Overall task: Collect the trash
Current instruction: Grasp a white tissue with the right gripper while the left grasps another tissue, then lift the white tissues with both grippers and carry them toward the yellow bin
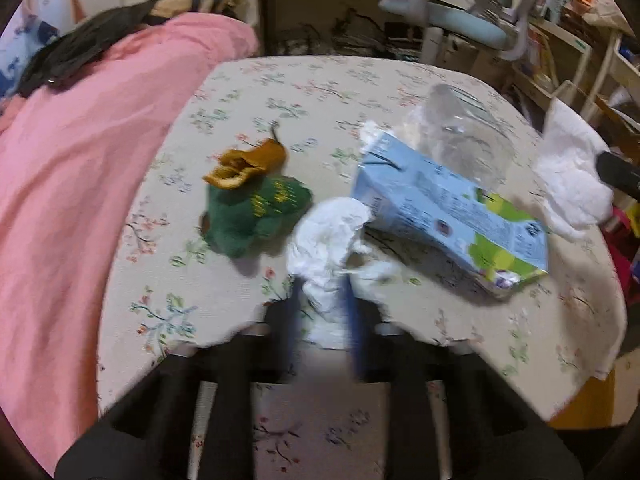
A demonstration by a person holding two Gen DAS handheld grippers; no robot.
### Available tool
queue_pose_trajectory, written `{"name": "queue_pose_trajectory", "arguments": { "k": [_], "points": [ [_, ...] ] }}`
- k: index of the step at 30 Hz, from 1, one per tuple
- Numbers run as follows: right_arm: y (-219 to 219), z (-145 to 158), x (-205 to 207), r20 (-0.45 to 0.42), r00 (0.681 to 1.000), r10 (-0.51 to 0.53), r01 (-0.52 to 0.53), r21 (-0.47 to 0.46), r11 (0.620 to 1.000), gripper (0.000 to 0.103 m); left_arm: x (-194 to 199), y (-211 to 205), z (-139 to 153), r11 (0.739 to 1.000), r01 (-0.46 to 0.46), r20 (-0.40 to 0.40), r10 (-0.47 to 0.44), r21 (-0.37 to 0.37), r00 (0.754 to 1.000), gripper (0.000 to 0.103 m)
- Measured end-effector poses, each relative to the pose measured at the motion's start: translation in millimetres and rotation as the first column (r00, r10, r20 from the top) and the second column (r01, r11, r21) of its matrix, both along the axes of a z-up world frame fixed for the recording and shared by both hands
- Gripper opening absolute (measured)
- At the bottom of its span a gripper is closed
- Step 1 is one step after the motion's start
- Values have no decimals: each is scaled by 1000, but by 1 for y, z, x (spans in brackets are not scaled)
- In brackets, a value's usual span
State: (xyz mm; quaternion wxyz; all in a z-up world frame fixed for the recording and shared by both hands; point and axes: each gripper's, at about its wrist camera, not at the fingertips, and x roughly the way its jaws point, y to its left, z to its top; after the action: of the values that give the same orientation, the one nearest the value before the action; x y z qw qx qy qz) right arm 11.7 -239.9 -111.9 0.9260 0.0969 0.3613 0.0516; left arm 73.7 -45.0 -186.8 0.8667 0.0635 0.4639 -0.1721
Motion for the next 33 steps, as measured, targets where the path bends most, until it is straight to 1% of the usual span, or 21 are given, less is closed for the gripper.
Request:
{"name": "queue_pose_trajectory", "arguments": {
  "k": [3,5,12,15,17,19,24,30,33],
  "points": [
    [-1,1,-3,2,1000,0,0,1,1000,10,-3,8,11,999,-2,10,3,-48,1000,7],
    [-4,1,-5,3,1000,-4,4,3,1000,10,-6,17,22,996,-16,21,18,-88,1000,7],
    [-14,0,-13,-5,1000,-29,29,8,1000,10,-25,42,54,985,-50,72,63,-167,995,6],
    [-17,-2,-14,-9,999,-35,35,18,999,10,-28,49,58,984,-66,78,80,-166,994,6],
    [-17,-1,-16,-7,999,-35,35,21,999,10,-29,53,55,984,-85,64,96,-154,993,6],
    [-15,1,-19,-4,1000,-30,30,22,999,10,-32,57,55,983,-98,53,108,-158,993,6],
    [-11,1,-25,-2,1000,-17,17,29,999,10,-50,57,63,982,-81,87,97,-171,991,6],
    [-7,5,-40,10,1000,-2,1,79,997,10,-71,56,66,983,-70,94,86,-171,992,6],
    [1,7,-50,19,1000,14,-15,79,997,10,-82,61,68,980,-76,94,94,-182,991,7]
  ]
}}
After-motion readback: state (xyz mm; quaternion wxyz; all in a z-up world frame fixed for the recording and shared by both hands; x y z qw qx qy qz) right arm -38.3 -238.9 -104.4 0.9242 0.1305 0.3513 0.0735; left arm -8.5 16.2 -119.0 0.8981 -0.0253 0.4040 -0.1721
